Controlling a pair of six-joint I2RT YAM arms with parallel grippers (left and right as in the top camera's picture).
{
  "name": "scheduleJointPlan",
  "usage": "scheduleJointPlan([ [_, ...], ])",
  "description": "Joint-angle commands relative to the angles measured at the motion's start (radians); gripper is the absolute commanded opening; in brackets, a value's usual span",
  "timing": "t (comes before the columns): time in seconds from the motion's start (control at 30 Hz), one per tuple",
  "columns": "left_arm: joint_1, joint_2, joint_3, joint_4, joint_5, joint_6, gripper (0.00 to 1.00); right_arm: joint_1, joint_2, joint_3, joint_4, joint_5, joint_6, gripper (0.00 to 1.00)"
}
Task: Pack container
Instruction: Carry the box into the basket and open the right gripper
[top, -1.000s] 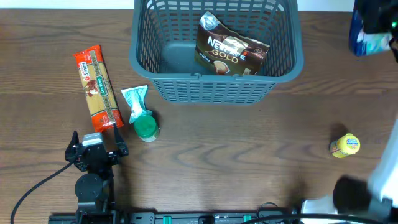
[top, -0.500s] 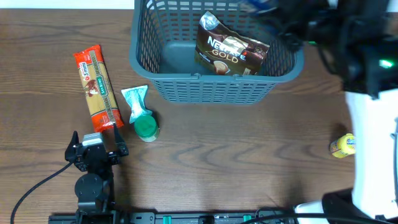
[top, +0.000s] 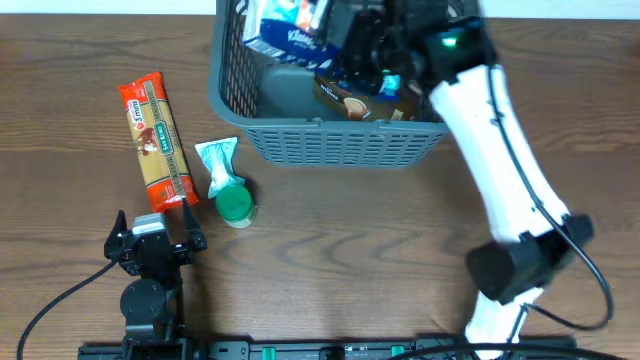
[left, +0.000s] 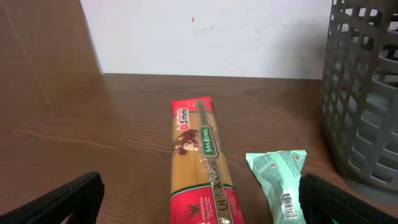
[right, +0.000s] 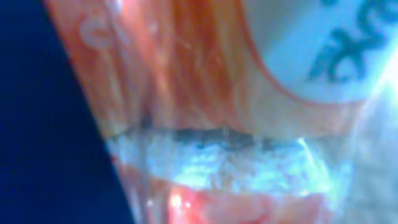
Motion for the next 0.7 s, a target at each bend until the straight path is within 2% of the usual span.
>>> scheduleJointPlan([
  [0.0,0.006,-0.007,-0.029,-0.014,-0.005,0.009,0.98,0.008,0.045,0.001,0.008,0.0,0.053,0.01],
  [0.37,0.006,-0.007,-0.029,-0.014,-0.005,0.009,0.98,0.008,0.072,0.001,0.002,0.0,0.06,0.01],
  [0.4,0.006,-0.007,-0.029,-0.014,-0.005,0.009,0.99,0.008,0.072,0.001,-0.003,0.0,0.06,0.13],
  [0.43,0.006,-0.007,-0.029,-0.014,-0.005,0.009,0.98,0.008,0.072,0.001,-0.007,0.0,0.068,0.64],
  [0.47,0.006,-0.007,-0.029,-0.014,-0.005,0.01,0.98,0.008,0.072,0.001,-0.008,0.0,0.076,0.99],
  [0.67,0.006,-0.007,-0.029,-0.014,-0.005,0.009,0.98,0.008,0.056,0.002,-0.024,0.0,0.097,0.99],
])
